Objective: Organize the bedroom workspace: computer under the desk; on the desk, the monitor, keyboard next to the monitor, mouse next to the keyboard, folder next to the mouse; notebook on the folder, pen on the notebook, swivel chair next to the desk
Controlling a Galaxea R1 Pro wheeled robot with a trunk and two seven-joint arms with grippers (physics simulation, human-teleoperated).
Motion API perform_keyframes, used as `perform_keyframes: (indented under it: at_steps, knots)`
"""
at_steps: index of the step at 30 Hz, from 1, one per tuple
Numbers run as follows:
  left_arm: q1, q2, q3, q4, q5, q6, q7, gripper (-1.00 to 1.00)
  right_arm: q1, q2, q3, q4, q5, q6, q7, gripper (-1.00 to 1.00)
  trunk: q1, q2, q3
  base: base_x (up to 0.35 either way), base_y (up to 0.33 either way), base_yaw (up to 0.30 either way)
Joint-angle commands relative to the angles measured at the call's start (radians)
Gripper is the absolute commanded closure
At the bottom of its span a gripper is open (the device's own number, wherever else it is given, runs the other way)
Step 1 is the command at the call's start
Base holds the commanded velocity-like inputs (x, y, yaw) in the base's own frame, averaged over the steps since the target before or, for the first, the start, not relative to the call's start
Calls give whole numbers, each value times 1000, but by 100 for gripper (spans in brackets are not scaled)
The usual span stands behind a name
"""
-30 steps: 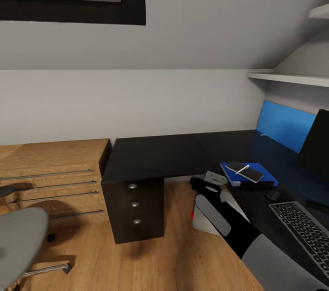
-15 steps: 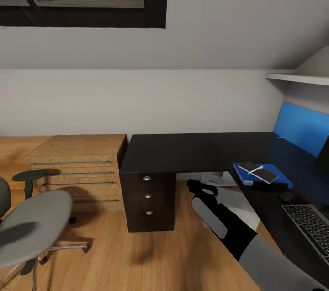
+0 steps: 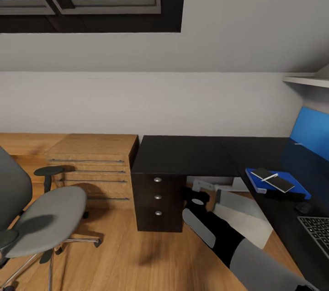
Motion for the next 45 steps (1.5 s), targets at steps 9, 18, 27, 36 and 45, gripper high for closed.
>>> perform_keyframes:
  at_steps: [9, 18, 27, 36, 45]
  knots:
    - [-1, 1, -5, 50, 25, -1, 6, -100, 21, 65, 107, 276, 52, -160, 46, -100, -35, 63, 27, 0, 0, 13]
    - [-2, -1, -3, 87, 34, 1, -12, -100, 135, 96, 215, 712, 59, -426, 306, -100, -69, 126, 56, 0, 0, 1]
    - [-24, -8, -2, 153, 36, 1, -125, -100, 242, 101, 219, 908, 51, -657, 524, -100, -104, 189, 84, 0, 0, 0]
    - [-25, -29, -3, 154, 34, -2, -121, -100, 244, 101, 219, 907, 51, -661, 532, -100, -138, 252, 112, 0, 0, 0]
    - [-25, -22, -2, 165, 33, -5, -117, -100, 246, 114, 219, 912, 51, -729, 531, -100, -173, 315, 143, 0, 0, 201]
